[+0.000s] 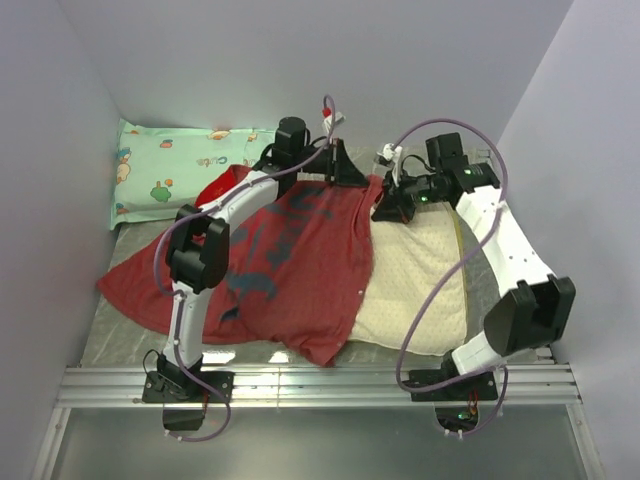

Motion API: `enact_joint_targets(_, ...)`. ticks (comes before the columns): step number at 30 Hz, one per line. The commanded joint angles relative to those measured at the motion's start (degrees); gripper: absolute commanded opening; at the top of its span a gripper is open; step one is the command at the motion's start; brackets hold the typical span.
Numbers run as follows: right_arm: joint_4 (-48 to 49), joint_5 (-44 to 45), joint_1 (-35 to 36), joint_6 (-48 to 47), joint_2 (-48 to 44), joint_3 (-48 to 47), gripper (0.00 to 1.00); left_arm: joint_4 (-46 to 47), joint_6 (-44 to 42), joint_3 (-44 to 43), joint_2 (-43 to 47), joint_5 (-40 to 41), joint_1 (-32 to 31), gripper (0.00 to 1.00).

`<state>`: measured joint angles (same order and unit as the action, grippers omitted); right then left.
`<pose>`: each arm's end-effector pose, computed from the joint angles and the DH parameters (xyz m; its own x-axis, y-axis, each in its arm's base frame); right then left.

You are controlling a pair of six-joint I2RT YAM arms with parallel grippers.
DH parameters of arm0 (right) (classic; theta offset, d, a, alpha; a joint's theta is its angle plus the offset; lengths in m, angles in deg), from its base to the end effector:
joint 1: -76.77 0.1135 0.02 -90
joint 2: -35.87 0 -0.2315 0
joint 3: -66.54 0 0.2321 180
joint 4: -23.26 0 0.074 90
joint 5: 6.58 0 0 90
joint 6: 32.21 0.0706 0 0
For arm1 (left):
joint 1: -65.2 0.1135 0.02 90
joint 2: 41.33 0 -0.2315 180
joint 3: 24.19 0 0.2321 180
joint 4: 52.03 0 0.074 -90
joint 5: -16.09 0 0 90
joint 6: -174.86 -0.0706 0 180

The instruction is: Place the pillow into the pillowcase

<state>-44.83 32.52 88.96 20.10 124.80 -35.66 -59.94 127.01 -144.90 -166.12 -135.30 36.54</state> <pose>0.2913 0.1190 0.3014 -0.2836 -0.4557 -0.8437 -0.9397 0.3076 0.1497 0.3994 -0.2889 0.2647 -0.7949 0.0683 -0.6028 0.6066 0.0730 -0.7916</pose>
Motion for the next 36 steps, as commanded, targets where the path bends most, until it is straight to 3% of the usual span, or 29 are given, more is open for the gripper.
enact_joint_targets(1, 4.4, -3.4, 0.8, 0.9, -3.4, 2.1, 0.0, 22.6, 20.1, -0.8, 5.7, -3.1, -3.4, 0.0)
enact_joint_targets(5, 17.2, -4.4, -2.4, 10.1, -4.5, 5.0, 0.0, 26.3, 22.6, -1.2, 5.5, -0.6, -3.9, 0.0)
enact_joint_targets(9, 29.7, -7.1, -7.5, 24.7, 0.3, 4.6, 0.0, 13.0, 12.9, -8.9, -3.2, 2.3, -4.6, 0.0)
enact_joint_targets(12, 32.9, -5.1, -11.0, 29.3, 6.2, 3.1, 0.0, 1.7, 3.3, -22.6, -13.1, 6.7, -3.4, 0.18)
enact_joint_targets(13, 33.1, -4.2, -11.9, 29.0, 7.7, 2.8, 0.0, -4.2, -1.3, -27.8, -14.7, 10.8, -2.1, 0.3)
enact_joint_targets(16, 32.0, -0.2, -13.6, 25.5, 12.7, 1.7, 0.0, -10.8, -9.6, -26.5, -13.1, 17.4, 1.4, 0.55)
enact_joint_targets(17, 27.7, 0.7, -13.4, 24.1, 14.0, 0.7, 0.08, -12.9, -11.6, -25.7, -10.5, 20.6, 2.5, 0.67)
enact_joint_targets(18, 25.0, 2.4, -13.5, 22.9, 16.8, -2.0, 0.2, -15.2, -13.9, -24.8, -8.8, 22.0, 3.6, 0.71)
enact_joint_targets(19, 22.6, 2.9, -13.6, 21.2, 17.9, -3.2, 0.46, -21.0, -19.2, -22.9, -7.0, 23.9, 5.8, 0.76)
enact_joint_targets(22, 14.6, 6.9, -14.1, 15.7, 15.7, -3.7, 0.66, -26.6, -27.5, -11.3, 4.2, 29.6, 10.5, 0.79)
enact_joint_targets(23, 12.9, 8.1, -14.4, 14.2, 13.8, -2.6, 0.78, -28.1, -29.1, -6.7, 11.8, 31.0, 11.4, 0.8)
enact_joint_targets(24, 11.4, 10.2, -14.6, 12.4, 9.5, -0.5, 0.8, -29.0, -32.8, 2.4, 15.8, 31.1, 12.9, 0.8)
enact_joint_targets(26, 5.7, 11.4, -14.5, 5.7, 5.1, 1.7, 0.85, -31.5, -37.0, 11.3, 27.8, 31.7, 13.5, 0.81)
enact_joint_targets(27, 4.1, 12.1, -13.2, 3.8, 0.2, 5.1, 0.85, -31.6, -39.5, 20.0, 31.6, 31.8, 13.5, 0.82)
enact_joint_targets(28, 2.9, 14.8, -12.2, 0.2, -2.4, 7.4, 0.85, -31.6, -39.5, 24.0, 35.4, 31.4, 13.5, 0.86)
enact_joint_targets(29, 2.6, 17.2, -9.4, -1.2, -4.9, 12.8, 0.85, -31.3, -39.0, 27.7, 41.7, 31.0, 13.5, 0.88)
enact_joint_targets(32, 8.4, 26.9, 0.4, -2.3, -17.0, 25.3, 0.88, -31.6, -34.2, 36.7, 49.1, 27.4, 13.8, 0.91)
enact_joint_targets(36, 15.7, 36.1, 13.8, 2.3, -21.9, 34.9, 0.91, -24.7, -24.9, 45.1, 56.0, 24.7, 14.5, 0.95)
